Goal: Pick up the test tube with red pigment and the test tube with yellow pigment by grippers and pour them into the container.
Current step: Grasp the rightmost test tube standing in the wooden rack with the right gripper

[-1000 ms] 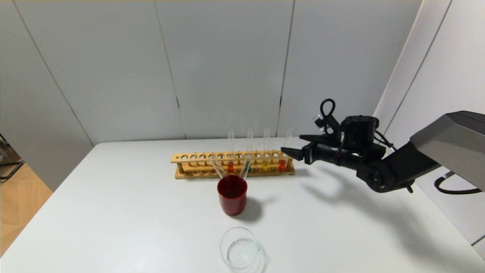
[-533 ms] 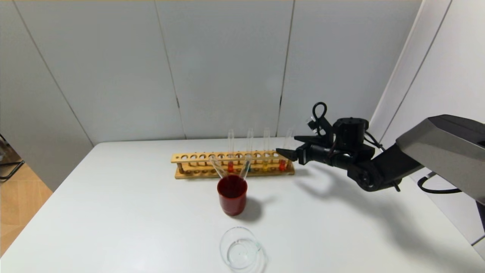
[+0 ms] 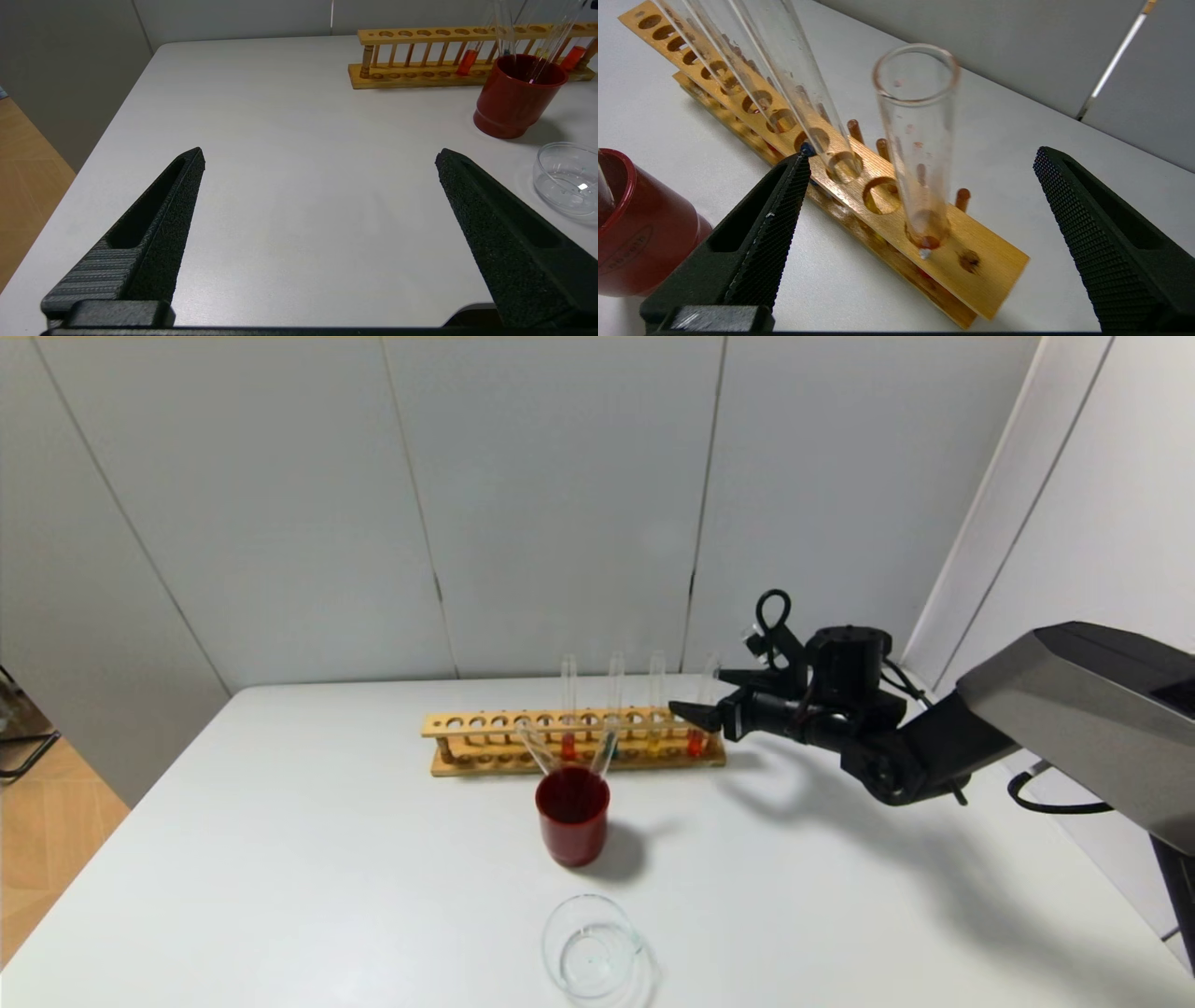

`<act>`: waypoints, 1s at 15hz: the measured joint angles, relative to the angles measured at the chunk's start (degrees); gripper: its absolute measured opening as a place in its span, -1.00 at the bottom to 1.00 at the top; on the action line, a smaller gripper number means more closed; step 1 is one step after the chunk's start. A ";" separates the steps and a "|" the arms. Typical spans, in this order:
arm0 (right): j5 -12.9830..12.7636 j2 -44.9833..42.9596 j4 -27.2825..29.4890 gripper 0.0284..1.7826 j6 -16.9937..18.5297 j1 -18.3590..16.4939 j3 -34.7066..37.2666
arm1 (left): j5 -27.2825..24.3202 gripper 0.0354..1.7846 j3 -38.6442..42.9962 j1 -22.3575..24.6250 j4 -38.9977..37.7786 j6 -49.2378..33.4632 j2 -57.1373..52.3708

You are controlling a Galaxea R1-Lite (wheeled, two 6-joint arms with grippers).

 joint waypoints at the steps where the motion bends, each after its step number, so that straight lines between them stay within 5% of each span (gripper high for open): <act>1: 0.02 0.22 -0.01 0.96 0.00 0.11 -0.11 | 0.02 0.96 0.00 0.00 -0.01 -0.02 0.00; 5: -0.22 0.63 -0.20 0.67 0.05 0.55 -0.17 | 0.00 0.96 0.00 0.00 -0.01 -0.02 0.00; 11: -0.43 0.76 -0.22 -0.48 0.10 0.78 -0.11 | 0.00 0.96 0.00 0.00 0.00 -0.02 0.00; 15: -0.54 0.91 -0.52 -0.64 0.02 0.99 -0.20 | 0.06 0.96 0.00 -0.02 -0.01 0.00 0.00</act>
